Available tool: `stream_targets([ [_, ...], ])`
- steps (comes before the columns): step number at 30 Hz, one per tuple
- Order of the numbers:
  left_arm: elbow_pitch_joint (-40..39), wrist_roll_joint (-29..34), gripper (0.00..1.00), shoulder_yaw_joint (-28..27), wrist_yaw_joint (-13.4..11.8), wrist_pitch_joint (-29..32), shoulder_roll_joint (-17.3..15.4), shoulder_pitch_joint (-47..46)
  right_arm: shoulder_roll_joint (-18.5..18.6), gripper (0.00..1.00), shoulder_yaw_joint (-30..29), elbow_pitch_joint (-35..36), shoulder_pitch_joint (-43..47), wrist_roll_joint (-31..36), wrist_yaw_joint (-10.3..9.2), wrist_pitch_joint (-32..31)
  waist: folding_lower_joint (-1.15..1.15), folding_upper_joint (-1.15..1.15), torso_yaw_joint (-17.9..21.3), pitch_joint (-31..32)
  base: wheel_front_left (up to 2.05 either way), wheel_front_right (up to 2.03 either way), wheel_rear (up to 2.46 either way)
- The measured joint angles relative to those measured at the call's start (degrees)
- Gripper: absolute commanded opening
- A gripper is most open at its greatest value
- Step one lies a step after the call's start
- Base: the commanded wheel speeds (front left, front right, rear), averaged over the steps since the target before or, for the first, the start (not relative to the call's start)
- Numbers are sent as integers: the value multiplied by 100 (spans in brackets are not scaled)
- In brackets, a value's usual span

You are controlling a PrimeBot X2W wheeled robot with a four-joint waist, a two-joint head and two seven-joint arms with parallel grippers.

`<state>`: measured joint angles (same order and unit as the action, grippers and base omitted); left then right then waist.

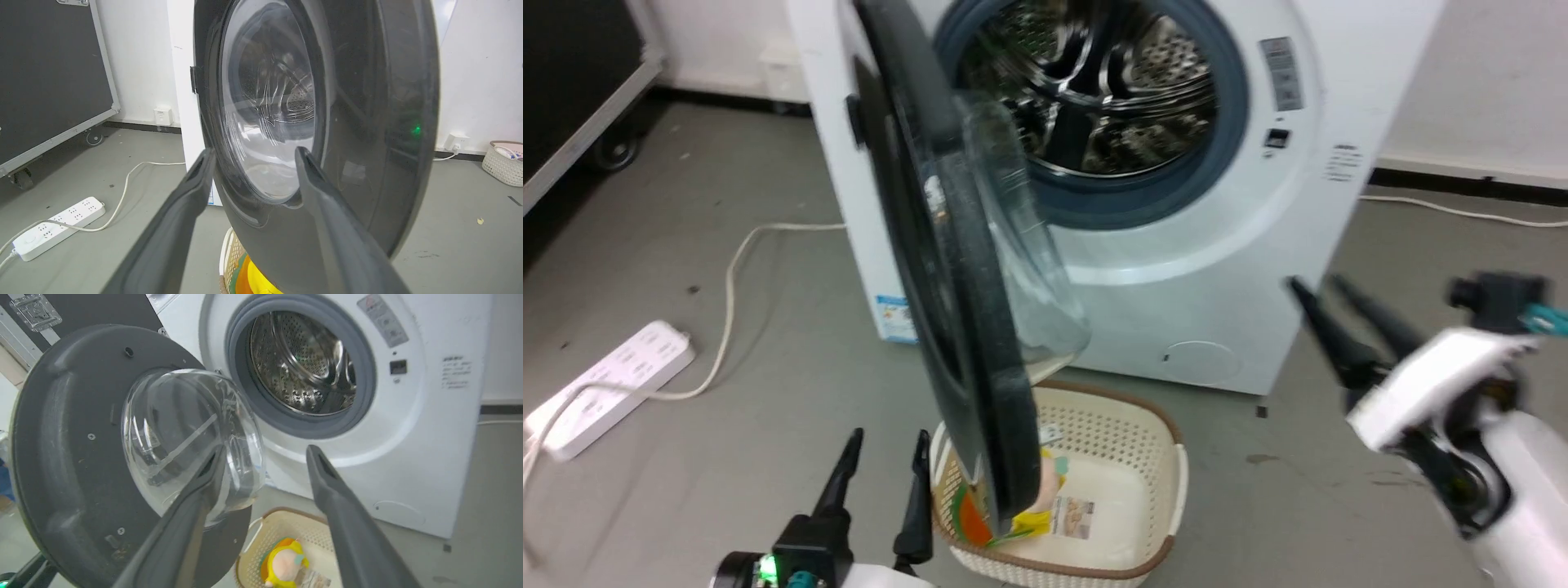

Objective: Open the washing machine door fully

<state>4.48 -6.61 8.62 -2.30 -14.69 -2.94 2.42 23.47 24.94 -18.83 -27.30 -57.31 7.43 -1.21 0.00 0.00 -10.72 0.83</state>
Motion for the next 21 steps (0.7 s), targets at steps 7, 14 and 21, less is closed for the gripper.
stream_targets([
  [7,-78,4,100,-288,86,0,-15,126,194,100,-854,21,776,2510,0,1269,0,0,445,145,0,0,0],
  [14,-79,4,100,-479,258,0,-41,237,-892,100,-2329,911,2188,4323,0,1519,0,0,789,191,0,0,0],
  [21,-111,-3,100,-549,470,0,-36,347,-1851,100,-2870,1405,3319,5225,0,1564,0,0,889,162,0,0,0],
])
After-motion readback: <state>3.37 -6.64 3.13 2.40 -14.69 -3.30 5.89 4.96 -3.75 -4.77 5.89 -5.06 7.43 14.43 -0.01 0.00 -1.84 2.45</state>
